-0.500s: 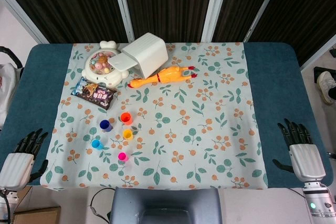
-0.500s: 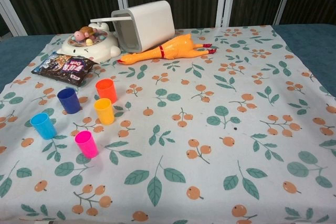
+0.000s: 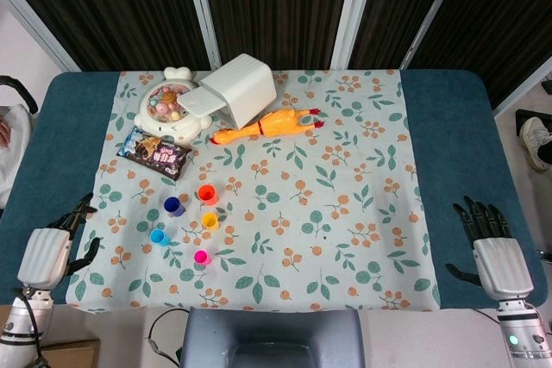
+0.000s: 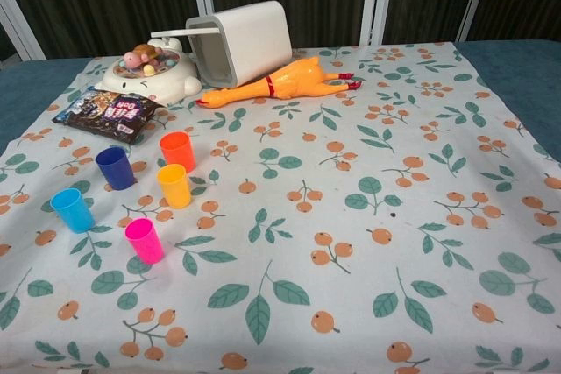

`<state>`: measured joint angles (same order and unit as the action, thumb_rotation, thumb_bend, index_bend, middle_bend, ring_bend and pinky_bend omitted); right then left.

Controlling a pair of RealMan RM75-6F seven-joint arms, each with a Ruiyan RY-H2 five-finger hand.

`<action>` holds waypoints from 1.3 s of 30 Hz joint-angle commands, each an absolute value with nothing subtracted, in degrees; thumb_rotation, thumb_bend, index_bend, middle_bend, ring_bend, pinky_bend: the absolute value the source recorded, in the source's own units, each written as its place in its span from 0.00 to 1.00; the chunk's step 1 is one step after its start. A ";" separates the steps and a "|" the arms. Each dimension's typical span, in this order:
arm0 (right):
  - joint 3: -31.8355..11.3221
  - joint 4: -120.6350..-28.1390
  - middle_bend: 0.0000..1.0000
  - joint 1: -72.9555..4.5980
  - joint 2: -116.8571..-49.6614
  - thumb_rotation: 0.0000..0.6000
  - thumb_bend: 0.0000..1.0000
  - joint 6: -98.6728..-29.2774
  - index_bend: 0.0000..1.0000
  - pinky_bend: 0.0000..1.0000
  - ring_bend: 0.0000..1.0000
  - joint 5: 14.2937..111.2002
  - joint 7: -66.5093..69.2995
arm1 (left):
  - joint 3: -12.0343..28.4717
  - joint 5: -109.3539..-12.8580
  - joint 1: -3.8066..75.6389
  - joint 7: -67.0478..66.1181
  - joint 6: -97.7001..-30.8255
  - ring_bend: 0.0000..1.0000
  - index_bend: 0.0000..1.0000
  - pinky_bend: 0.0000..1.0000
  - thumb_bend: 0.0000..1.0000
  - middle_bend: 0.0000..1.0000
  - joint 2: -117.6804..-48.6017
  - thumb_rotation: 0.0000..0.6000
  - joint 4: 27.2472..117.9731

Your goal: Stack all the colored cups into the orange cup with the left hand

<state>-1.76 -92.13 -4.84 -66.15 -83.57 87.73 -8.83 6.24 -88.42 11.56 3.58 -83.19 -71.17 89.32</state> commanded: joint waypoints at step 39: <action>-1.94 -92.10 0.00 -5.07 -65.22 1.00 0.21 -83.02 0.00 0.00 0.00 87.27 -6.97 | 12.54 -47.37 36.21 -29.96 -61.28 1.00 0.30 1.00 0.36 1.00 -89.01 1.00 85.29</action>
<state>-1.96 -92.09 -5.07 -65.24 -83.04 87.25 -6.98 12.64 -47.56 36.17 -30.03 -61.41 -89.01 85.57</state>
